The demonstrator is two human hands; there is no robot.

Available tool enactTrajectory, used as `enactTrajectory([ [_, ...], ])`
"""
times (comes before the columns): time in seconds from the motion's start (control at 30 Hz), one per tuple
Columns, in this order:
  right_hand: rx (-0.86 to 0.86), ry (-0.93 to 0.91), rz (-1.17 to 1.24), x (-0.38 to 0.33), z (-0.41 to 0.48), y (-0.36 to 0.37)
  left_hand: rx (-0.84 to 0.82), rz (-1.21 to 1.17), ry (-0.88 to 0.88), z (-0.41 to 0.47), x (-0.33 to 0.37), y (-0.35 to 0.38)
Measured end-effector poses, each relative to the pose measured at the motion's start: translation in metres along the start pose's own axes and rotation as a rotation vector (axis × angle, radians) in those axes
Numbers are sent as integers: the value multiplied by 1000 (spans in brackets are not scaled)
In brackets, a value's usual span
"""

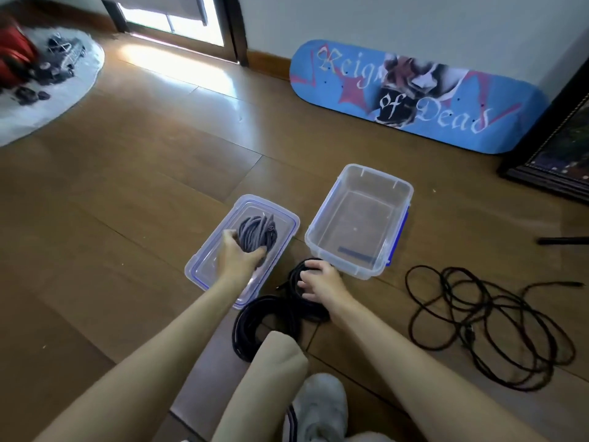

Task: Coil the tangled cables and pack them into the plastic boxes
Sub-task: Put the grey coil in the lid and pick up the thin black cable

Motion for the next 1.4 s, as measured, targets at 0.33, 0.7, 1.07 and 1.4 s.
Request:
enactTrajectory([
  [0.33,-59,-48,-78,18,24,19,39,757,798,1,-45,46],
  [0.7,18,-142,-133,34,16,8,-130,898,829,-3,-73,39],
  [1.07,323,-146,-230,46,-12,-100,-143,565,1090,-92,38,70],
  [1.4,478,-84,-652,127,-15,-229,-590,738,1215,-192,71,192],
])
Point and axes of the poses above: each hand's wrist, its own z-axis towards the middle knuckle, its own y-axis out of the palm, x = y × z, the point moved 2 cm from there along z, towards the middle knuckle, and after that the axes turned 13 degrees about x, right-handed, at the moved point
